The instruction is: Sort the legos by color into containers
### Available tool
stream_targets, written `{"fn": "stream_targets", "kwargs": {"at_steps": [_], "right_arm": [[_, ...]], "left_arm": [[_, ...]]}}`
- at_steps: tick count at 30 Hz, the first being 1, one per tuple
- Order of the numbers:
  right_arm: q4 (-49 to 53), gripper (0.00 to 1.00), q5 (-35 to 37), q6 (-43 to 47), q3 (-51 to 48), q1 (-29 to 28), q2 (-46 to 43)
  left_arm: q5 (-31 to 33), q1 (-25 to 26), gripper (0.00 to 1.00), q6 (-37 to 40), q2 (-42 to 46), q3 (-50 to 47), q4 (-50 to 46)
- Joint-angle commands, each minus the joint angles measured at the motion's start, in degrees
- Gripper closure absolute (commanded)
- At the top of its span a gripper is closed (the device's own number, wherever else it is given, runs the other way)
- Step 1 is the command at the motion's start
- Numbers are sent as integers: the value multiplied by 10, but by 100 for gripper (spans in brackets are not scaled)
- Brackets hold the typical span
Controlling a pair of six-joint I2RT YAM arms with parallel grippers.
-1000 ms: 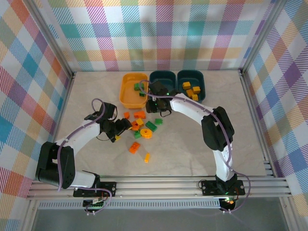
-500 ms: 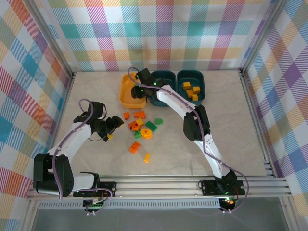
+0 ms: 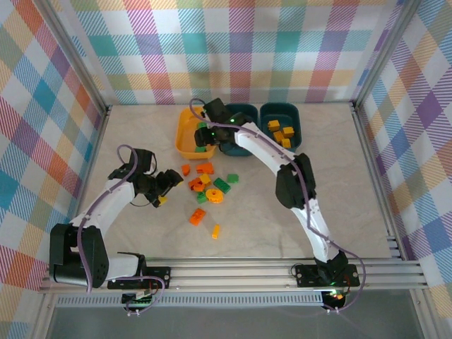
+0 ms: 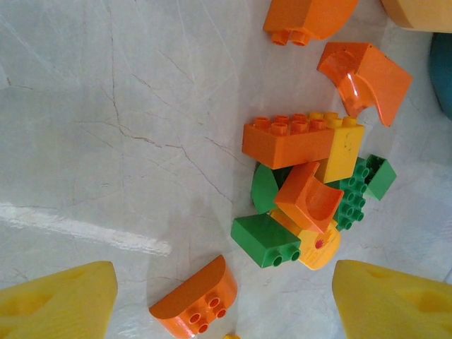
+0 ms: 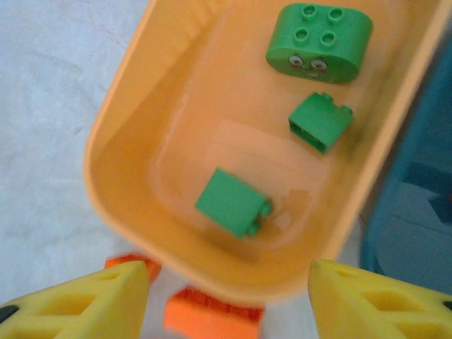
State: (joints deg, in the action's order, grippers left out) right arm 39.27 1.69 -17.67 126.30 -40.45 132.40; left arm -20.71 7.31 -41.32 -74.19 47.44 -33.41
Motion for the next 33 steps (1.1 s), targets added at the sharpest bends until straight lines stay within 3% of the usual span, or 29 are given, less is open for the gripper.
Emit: {"fn": "stream_targets", "kwargs": {"at_steps": [1,4,9,16,24,33], "right_arm": [[-56,43,4,-5,-132,-21,-111],[-86,47,9,-48,-263,-55,-166],[-90,49,42,-104,-356,-124,-186],[-69,46,40,-103,-323,-172,-125],[-50,46,68,-81,-287,-183,-84],[-28,54,95,-60,-264,-200,-57]], "left_arm": [[11,20,21,1,-9,19,6],[32,25,21,-3,-15,15,8],[39,25,21,-18,-46,17,20],[38,23,21,-41,-63,9,33],[49,17,21,-36,-28,-11,17],[45,13,20,-36,-22,-12,18]]}}
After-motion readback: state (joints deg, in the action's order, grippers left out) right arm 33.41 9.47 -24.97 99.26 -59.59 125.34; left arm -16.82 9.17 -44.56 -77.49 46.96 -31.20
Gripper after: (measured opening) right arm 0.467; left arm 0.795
